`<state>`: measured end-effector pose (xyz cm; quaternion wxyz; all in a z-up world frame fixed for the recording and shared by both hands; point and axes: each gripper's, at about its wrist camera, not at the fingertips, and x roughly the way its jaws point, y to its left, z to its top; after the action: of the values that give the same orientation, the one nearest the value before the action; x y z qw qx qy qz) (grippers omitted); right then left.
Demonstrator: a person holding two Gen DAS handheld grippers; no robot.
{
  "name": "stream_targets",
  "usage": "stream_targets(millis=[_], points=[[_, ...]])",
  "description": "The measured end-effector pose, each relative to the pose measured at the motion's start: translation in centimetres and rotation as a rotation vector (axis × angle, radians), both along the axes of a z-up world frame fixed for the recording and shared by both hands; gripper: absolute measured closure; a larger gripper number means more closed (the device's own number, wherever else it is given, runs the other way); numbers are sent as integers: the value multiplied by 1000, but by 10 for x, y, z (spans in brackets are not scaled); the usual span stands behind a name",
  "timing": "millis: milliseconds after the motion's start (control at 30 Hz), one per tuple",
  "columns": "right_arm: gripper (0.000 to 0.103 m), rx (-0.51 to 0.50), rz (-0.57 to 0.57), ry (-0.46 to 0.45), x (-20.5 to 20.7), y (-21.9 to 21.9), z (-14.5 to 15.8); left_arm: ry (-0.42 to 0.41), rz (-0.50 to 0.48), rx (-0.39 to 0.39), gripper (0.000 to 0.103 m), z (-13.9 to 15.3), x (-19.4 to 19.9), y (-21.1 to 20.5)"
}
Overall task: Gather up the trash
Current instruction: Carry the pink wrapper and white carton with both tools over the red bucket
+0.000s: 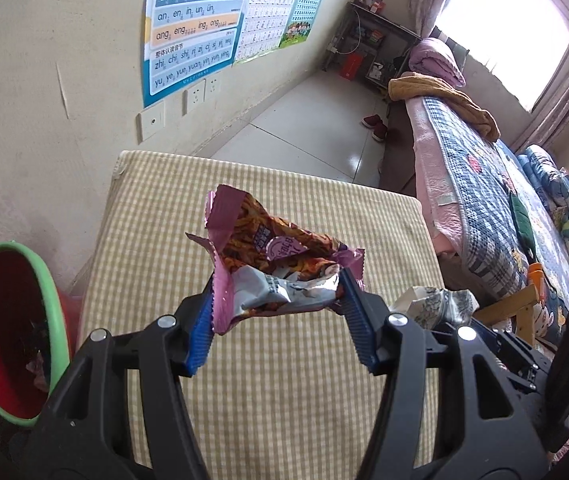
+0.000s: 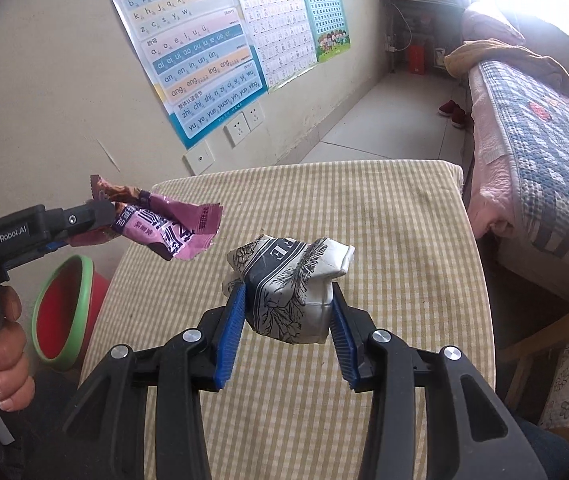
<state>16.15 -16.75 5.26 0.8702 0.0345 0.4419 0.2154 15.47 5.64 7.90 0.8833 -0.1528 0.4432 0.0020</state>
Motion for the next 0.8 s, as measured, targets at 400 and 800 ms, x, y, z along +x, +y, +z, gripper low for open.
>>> stream_targets(millis=[400, 800], points=[[63, 5, 95, -72, -24, 44, 35, -23, 67, 15, 48, 16, -56, 31], [63, -7, 236, -95, -39, 125, 45, -37, 196, -5, 48, 15, -104, 100]])
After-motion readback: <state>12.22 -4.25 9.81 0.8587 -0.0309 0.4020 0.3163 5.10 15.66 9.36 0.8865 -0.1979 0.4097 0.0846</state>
